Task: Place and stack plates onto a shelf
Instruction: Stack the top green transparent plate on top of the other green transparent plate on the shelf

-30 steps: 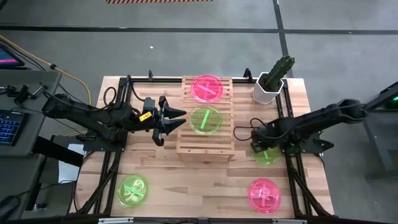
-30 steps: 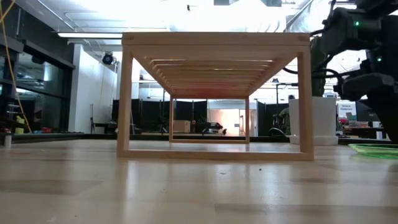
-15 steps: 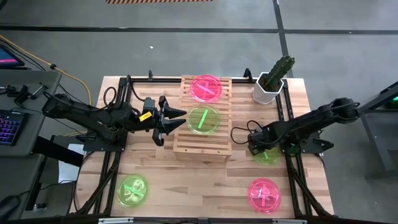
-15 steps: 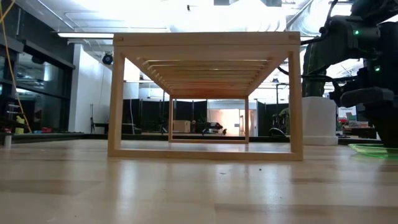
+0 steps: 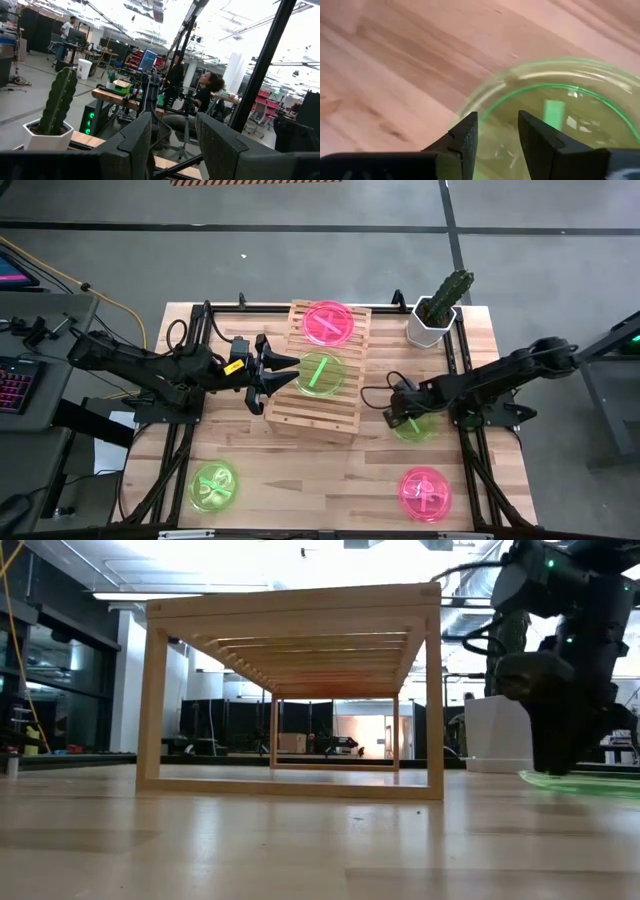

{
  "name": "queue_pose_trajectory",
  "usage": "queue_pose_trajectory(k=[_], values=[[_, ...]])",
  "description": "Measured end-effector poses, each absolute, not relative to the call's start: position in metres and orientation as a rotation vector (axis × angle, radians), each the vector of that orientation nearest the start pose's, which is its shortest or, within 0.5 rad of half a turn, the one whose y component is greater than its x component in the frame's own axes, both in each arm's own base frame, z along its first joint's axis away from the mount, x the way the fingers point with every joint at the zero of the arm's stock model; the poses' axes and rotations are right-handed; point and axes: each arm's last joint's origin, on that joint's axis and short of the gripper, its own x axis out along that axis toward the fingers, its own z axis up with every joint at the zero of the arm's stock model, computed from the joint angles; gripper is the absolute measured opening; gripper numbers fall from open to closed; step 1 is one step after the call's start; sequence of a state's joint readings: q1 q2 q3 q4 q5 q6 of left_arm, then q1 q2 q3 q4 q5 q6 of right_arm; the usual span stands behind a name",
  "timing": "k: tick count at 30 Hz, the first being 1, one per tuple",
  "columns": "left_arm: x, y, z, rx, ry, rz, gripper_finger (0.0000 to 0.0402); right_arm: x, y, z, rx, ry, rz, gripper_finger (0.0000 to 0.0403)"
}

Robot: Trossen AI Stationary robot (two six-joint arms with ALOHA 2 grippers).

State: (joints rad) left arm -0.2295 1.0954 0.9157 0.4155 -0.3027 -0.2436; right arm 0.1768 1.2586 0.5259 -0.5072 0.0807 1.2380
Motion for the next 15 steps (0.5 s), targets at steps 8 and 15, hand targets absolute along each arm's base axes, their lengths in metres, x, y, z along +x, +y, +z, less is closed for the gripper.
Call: queue_pose_trajectory(k=[8,15], values=[[0.239,-0.047,0.376,-0.305,-0.236,0.045,0.0145,0.164,0.026,0.176,0.816,1.152,-0.765,0.0122],[0.239,-0.047,0.376,-0.304,-0.235,0.045,0.0145,0.137,0.021,0.184,0.891,1.132,-0.912,0.0122]])
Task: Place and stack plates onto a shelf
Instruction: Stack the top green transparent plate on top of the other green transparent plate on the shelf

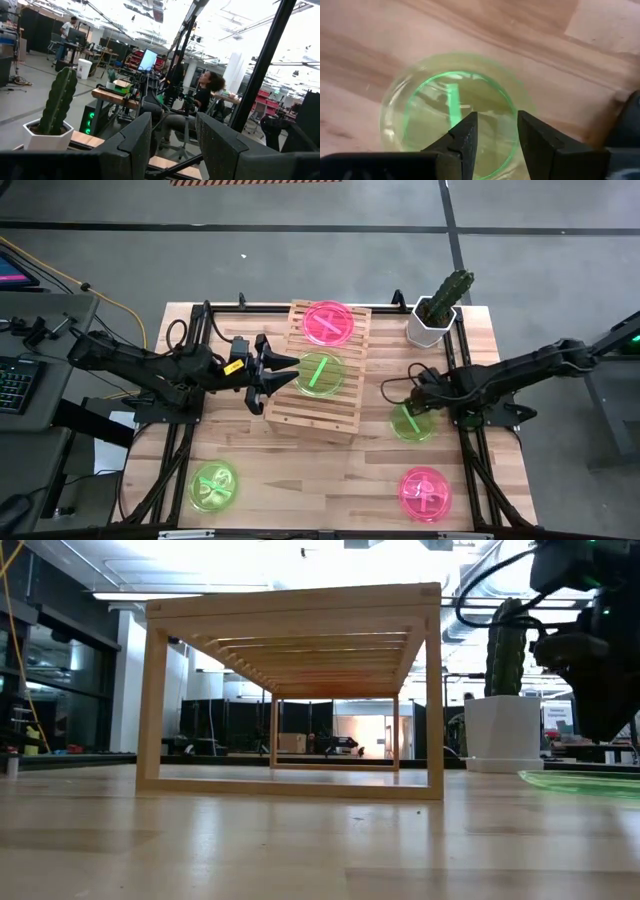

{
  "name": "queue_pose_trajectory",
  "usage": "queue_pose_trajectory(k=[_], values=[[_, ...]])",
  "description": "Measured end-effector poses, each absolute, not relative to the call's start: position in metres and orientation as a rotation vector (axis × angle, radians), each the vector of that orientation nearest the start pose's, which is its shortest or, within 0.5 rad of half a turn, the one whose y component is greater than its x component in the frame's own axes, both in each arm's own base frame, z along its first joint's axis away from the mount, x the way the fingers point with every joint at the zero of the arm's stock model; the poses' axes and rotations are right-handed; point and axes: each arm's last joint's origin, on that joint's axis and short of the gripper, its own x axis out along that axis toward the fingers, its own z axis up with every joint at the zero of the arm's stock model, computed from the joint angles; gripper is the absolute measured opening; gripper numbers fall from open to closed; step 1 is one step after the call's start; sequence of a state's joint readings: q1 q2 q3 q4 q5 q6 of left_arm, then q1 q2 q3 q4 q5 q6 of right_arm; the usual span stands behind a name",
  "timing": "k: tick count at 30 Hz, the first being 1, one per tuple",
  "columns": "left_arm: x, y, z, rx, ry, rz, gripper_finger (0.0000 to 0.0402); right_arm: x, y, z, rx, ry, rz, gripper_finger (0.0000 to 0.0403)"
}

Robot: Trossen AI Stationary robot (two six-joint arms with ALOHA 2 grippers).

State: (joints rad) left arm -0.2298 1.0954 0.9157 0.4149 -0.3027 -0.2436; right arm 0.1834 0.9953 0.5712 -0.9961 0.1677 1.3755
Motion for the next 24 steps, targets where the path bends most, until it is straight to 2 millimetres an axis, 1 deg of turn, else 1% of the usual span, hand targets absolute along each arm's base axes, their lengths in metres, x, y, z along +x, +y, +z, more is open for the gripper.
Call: queue_pose_trajectory(k=[5,13,17,24], values=[[0.239,-0.047,0.376,-0.304,-0.236,0.045,0.0145,0.140,0.017,0.178,0.905,1.109,-1.017,0.0122],[0.239,-0.047,0.376,-0.304,-0.236,0.045,0.0145,0.150,0.009,0.160,0.873,1.191,-1.165,0.0122],[0.239,-0.047,0.376,-0.304,-0.236,0.044,0.0145,0.154,0.006,0.152,0.816,1.275,-1.137,0.0122],[0.239,-0.047,0.376,-0.319,-0.236,0.039,0.0145,0.159,0.001,0.149,0.767,1.316,-1.062,0.0122]])
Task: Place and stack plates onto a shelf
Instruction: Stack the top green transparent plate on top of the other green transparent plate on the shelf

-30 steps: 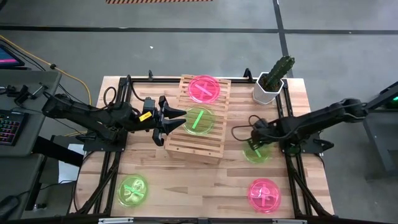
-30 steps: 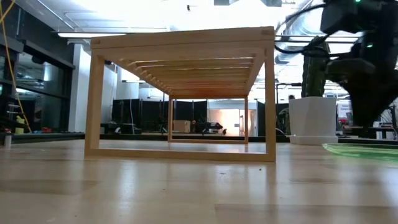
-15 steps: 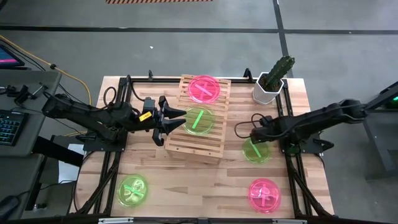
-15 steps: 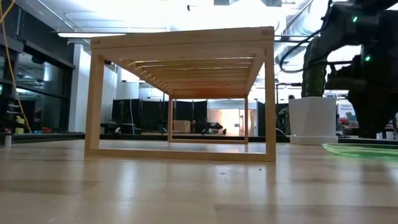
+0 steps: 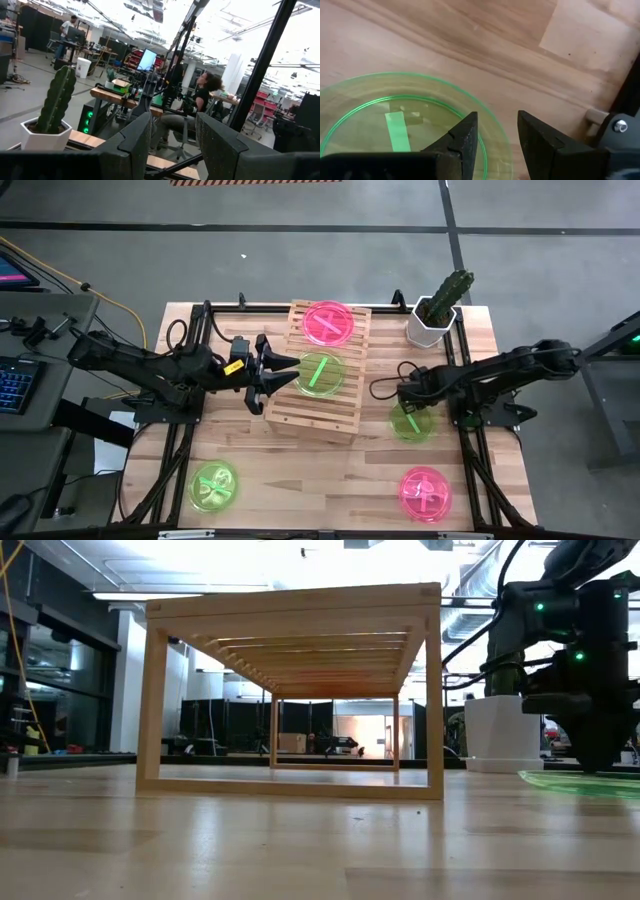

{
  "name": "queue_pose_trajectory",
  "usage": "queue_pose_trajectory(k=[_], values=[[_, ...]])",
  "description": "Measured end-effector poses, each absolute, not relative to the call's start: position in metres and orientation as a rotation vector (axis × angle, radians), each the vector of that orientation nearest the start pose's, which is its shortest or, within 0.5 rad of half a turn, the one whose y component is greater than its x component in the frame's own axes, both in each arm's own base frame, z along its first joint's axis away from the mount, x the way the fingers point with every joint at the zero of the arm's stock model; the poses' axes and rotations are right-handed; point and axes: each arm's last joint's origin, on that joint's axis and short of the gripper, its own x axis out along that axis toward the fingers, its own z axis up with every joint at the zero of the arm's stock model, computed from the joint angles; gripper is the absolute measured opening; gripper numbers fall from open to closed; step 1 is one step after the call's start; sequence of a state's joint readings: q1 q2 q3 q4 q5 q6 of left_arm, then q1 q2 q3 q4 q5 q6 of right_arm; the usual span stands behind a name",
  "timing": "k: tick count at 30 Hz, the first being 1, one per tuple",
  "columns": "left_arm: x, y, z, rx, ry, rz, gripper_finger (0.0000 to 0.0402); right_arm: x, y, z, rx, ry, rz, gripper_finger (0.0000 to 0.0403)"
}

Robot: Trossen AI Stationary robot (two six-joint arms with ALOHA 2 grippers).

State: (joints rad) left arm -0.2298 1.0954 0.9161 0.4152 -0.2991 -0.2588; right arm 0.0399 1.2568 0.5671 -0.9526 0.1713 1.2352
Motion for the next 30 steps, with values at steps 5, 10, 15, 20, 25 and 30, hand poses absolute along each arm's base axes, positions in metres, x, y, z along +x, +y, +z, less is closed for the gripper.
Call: queue_pose_trajectory(k=[5,10,15,20,25,30], values=[[0.239,-0.047,0.376,-0.320,-0.236,0.038,0.0145,0.159,-0.001,0.149,0.728,1.381,-0.968,0.0122],[0.239,-0.047,0.376,-0.320,-0.236,0.038,0.0145,0.159,-0.005,0.149,0.700,1.410,-0.919,0.0122],[0.239,-0.047,0.376,-0.320,-0.236,0.038,0.0145,0.160,-0.012,0.149,0.701,1.428,-0.883,0.0122],[0.239,-0.047,0.376,-0.320,-0.236,0.038,0.0145,0.163,-0.016,0.148,0.717,1.448,-0.770,0.0122],[0.239,-0.047,0.376,-0.320,-0.236,0.038,0.0145,0.162,-0.021,0.148,0.720,1.455,-0.757,0.0122],[0.239,-0.047,0.376,-0.320,-0.236,0.038,0.0145,0.162,-0.024,0.148,0.735,1.460,-0.748,0.0122]])
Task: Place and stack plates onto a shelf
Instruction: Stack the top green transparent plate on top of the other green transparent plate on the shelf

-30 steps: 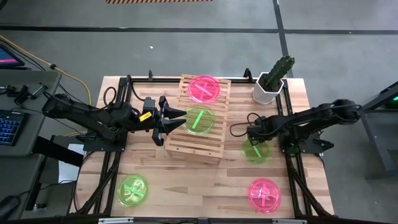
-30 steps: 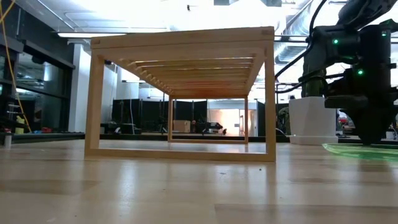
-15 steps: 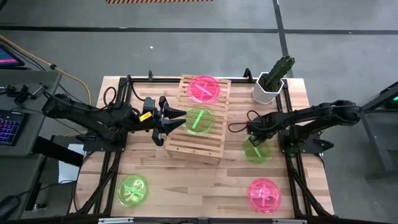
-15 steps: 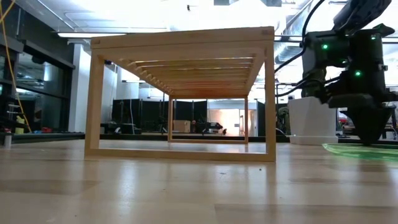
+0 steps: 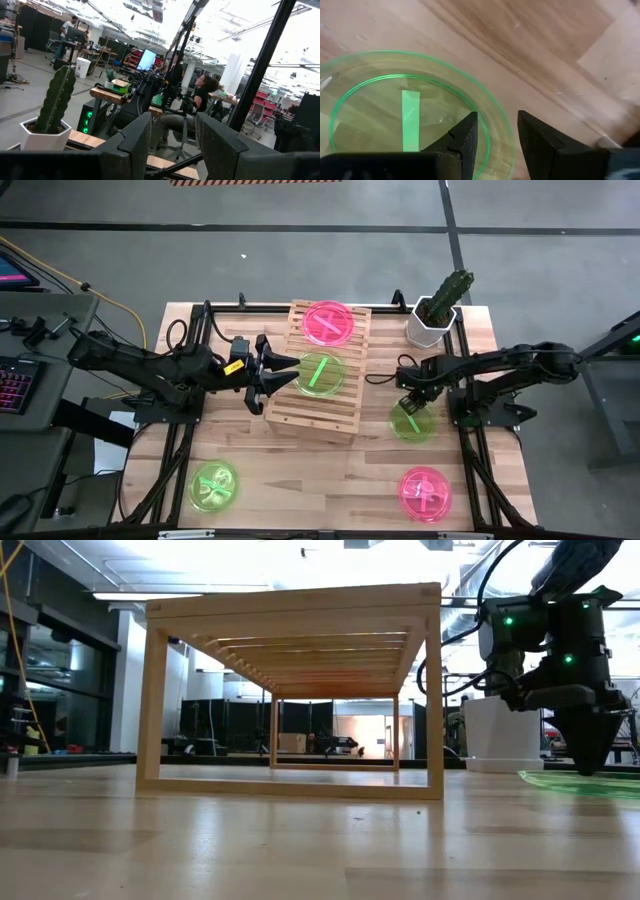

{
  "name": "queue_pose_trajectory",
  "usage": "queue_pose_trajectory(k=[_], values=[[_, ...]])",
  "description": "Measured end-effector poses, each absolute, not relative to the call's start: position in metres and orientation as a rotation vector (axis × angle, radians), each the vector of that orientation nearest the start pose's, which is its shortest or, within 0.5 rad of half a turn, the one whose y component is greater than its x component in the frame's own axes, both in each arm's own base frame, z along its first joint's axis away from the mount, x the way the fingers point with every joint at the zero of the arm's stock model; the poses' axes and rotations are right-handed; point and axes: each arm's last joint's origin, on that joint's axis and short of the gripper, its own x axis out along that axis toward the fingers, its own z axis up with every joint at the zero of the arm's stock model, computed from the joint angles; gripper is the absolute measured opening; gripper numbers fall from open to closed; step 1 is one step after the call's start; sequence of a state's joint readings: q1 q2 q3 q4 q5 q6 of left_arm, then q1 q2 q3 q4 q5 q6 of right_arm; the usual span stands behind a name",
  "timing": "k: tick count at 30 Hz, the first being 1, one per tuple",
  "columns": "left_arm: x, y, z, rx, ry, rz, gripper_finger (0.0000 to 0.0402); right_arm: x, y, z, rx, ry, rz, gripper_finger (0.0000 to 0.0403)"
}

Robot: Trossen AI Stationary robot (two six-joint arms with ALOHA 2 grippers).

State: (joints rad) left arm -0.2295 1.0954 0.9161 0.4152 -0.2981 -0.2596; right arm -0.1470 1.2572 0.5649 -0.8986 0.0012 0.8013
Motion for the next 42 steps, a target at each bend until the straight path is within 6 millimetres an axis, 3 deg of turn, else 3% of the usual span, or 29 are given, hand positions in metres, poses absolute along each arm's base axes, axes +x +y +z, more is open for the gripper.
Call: queue_pose_trajectory(k=[7,15,21,33,42], values=[[0.239,-0.047,0.376,-0.320,-0.236,0.038,0.0145,0.151,-0.023,0.132,0.819,1.490,-0.712,0.0122],[0.239,-0.047,0.376,-0.320,-0.236,0.038,0.0145,0.152,-0.023,0.131,0.820,1.489,-0.709,0.0115],[0.239,-0.047,0.376,-0.320,-0.236,0.038,0.0145,0.150,-0.022,0.132,0.850,1.488,-0.714,0.0018],[0.239,-0.047,0.376,-0.320,-0.237,0.038,0.0145,0.134,-0.013,0.164,1.031,1.374,-0.469,0.0000],[0.239,-0.047,0.376,-0.320,-0.237,0.038,0.0145,0.119,-0.002,0.189,1.225,1.292,-0.115,0.0000]])
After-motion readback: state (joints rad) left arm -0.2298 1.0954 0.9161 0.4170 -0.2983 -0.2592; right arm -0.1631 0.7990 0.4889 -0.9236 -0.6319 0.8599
